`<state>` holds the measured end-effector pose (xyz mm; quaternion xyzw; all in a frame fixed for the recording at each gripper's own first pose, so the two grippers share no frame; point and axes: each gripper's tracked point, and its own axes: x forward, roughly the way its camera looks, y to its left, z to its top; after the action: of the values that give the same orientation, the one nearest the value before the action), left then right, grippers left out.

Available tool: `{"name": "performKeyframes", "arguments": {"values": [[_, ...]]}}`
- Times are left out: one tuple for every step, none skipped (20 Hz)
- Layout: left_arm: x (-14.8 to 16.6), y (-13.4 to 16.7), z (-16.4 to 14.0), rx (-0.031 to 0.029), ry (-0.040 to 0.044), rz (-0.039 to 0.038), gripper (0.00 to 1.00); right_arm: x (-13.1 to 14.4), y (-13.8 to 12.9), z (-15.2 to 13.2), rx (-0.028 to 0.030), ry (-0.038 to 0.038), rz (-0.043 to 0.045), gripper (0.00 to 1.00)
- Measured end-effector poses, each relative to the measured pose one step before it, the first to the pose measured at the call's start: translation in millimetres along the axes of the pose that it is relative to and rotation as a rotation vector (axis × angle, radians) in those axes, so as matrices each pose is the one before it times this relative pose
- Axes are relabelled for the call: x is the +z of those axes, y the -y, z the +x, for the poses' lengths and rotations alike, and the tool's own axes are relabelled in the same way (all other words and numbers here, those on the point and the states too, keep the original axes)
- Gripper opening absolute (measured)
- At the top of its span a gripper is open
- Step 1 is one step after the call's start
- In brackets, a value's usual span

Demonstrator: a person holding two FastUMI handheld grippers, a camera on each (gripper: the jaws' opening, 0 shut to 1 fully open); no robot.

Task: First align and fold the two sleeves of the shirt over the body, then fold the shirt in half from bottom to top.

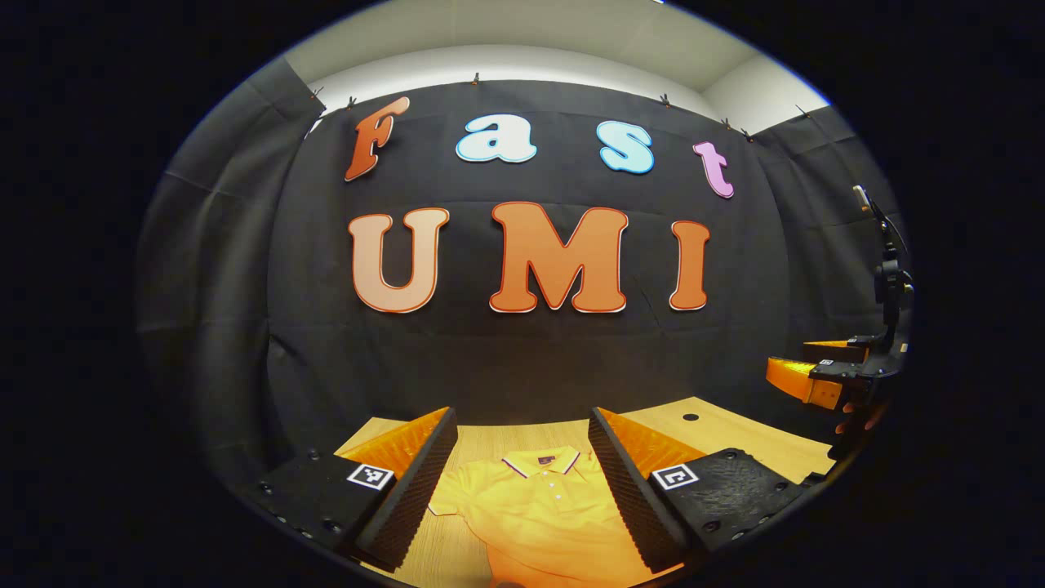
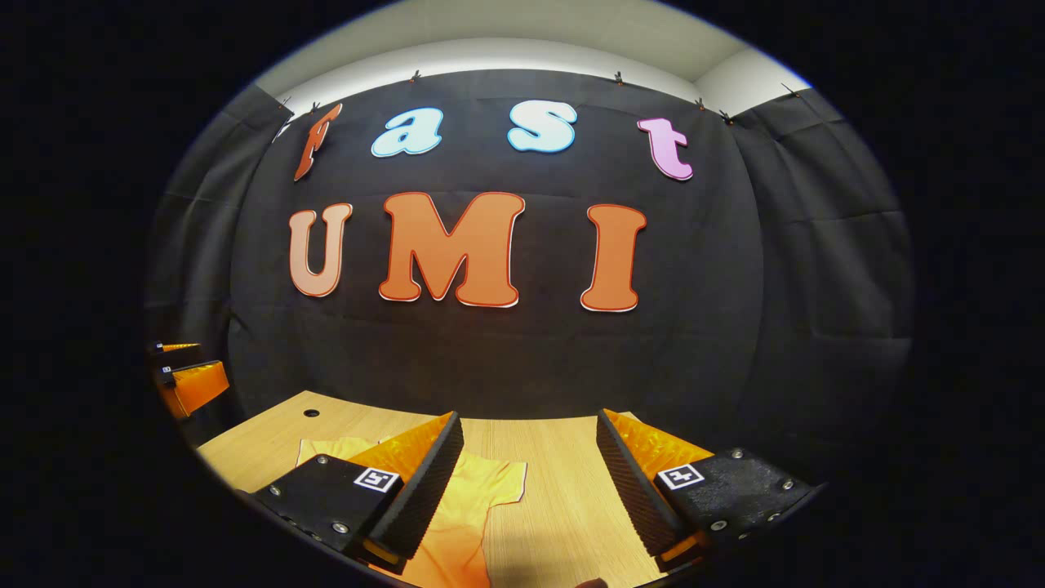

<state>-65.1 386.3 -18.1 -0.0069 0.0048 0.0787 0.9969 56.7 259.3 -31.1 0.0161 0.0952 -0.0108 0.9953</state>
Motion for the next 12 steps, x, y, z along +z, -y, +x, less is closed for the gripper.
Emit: {"name": "performKeyframes", "arguments": {"values": [[0.38,-4.91,-1.41,-0.00203,-0.00031,0.01160,0.99,-5.33,-3.26,-1.12,-0.00562,-0.02208,0.00901,0.99],[-2.88,-3.33,-0.72,-0.01590,0.00293,0.00965,0.99,-4.43,-4.05,-4.62,-0.00894,-0.01828,0.00580,0.99],[-1.86,-1.88,-1.22,-0.01548,0.00031,0.00250,0.99,-3.37,-3.67,-4.94,-0.01886,-0.01444,-0.00848,0.99],[-2.22,-0.07,1.04,-0.02265,-0.00330,-0.00420,0.99,1.06,-1.09,-5.90,-0.01906,-0.00517,-0.00454,0.99],[-1.20,1.31,0.99,-0.03644,0.00393,0.00220,0.99,1.11,-2.18,-6.86,-0.01752,-0.00354,0.00897,0.99],[0.11,-2.90,1.99,-0.00928,-0.00264,0.01766,0.99,1.21,-2.39,-8.45,0.00106,-0.00035,0.01285,0.99],[1.30,-2.17,-1.59,-0.00108,0.00116,-0.00010,0.99,1.25,1.00,-4.30,-0.00968,0.00713,-0.00305,0.99],[5.73,-1.06,-1.16,0.00326,0.01079,-0.01644,0.99,1.64,5.21,-2.72,-0.01464,0.00779,-0.00096,0.99],[0.61,-1.05,-0.43,0.00663,0.00157,-0.00621,0.99,1.91,1.97,-1.82,0.00043,0.00157,0.00471,0.99],[-1.32,0.14,-1.15,0.00682,-0.00507,-0.00302,0.99,2.01,1.12,-1.08,-0.00007,0.00486,0.00044,0.99],[-0.78,3.29,-2.15,-0.00256,0.00182,-0.00491,0.99,1.59,2.01,0.32,-0.00235,0.01161,-0.00624,0.99],[0.51,3.50,-2.48,-0.00508,0.00109,0.00008,0.99,-4.39,4.46,5.01,-0.00655,-0.00517,-0.00625,0.99]]}}
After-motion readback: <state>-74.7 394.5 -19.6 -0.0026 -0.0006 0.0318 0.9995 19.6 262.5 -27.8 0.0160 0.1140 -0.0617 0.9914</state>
